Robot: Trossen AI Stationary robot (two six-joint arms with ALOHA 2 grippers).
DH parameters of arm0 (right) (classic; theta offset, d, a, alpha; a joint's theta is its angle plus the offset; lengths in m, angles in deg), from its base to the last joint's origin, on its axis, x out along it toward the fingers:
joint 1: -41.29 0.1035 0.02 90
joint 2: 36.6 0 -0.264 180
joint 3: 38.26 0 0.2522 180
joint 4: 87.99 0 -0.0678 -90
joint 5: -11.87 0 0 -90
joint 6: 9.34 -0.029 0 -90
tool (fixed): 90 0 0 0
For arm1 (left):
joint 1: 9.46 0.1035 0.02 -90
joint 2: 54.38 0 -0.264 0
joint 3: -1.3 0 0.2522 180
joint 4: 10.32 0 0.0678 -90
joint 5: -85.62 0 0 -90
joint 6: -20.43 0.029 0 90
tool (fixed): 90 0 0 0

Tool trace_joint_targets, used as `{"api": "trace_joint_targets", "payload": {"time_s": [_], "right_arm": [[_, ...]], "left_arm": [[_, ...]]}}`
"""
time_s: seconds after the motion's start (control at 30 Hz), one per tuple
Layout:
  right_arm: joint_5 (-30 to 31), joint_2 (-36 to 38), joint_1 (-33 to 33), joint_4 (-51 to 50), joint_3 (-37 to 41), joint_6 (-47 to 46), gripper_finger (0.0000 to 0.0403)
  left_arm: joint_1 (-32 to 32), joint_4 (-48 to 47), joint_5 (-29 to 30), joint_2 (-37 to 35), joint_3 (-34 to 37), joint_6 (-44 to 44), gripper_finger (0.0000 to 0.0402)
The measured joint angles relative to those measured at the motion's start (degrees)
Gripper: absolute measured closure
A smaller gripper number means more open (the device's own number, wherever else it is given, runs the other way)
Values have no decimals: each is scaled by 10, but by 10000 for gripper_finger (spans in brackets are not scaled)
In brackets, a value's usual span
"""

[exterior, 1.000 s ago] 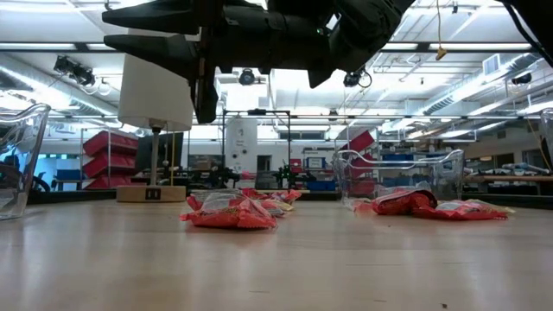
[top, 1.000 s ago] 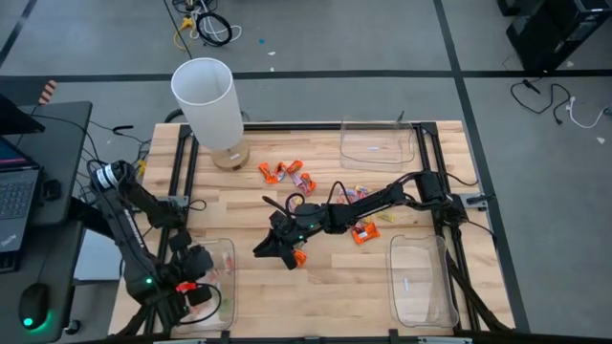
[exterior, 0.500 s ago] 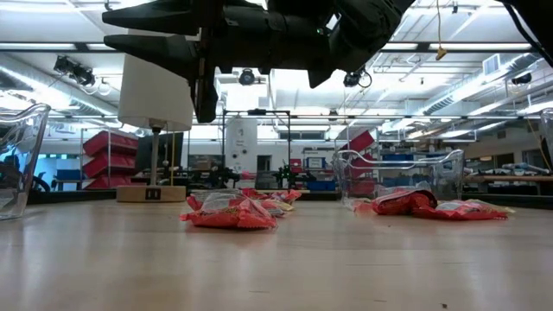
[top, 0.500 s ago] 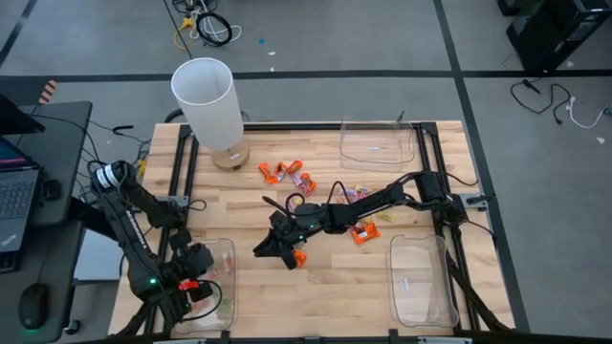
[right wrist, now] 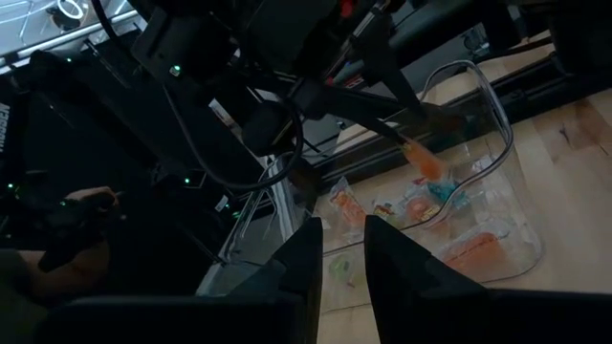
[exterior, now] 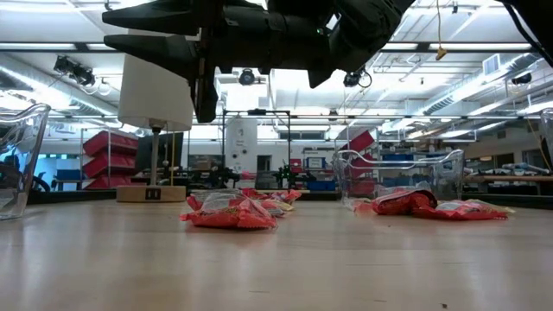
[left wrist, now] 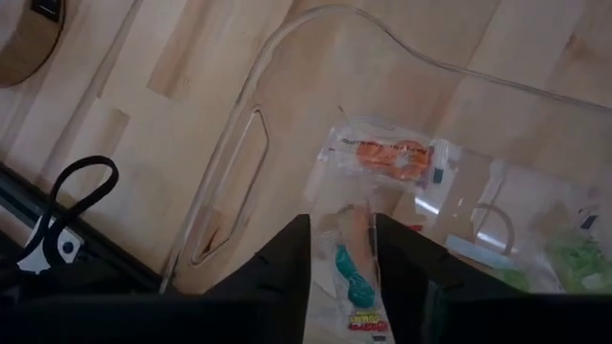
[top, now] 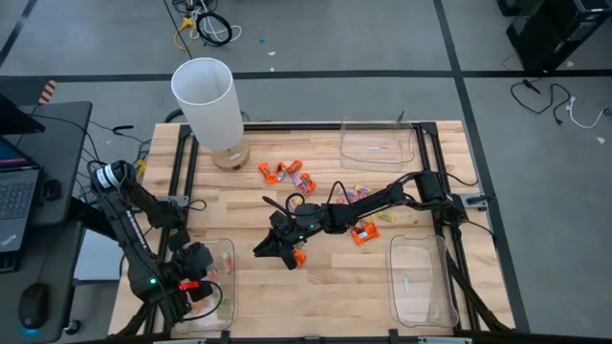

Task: Sort candy
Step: Put the orange gummy into the bottom left transparent bin, then put the green gummy into the bottom left transparent bin

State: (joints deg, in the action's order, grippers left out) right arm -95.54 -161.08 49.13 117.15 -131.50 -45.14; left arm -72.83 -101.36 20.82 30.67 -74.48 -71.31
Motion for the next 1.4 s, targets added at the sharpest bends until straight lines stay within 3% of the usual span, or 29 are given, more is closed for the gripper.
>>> {"api": "trace_joint_targets", "payload": {"time_s": [0.4, 0.8, 1.0, 1.17, 1.4], "right_arm": [[0, 0, 0, 0, 0, 4, 335], [-31, 2, 0, 30, 0, 31, 335], [-39, 20, -3, 17, 0, 53, 335], [-18, 61, -5, -86, 0, 89, 336], [114, 141, -1, -366, 0, 163, 341]], "left_arm": [[0, -7, -5, 0, 0, -13, 226], [0, -6, -4, 0, -49, 45, 224], [0, -8, 87, 0, -95, 133, 224], [0, -13, 177, 0, -106, 195, 224], [1, -25, 246, 0, -106, 213, 224]]}}
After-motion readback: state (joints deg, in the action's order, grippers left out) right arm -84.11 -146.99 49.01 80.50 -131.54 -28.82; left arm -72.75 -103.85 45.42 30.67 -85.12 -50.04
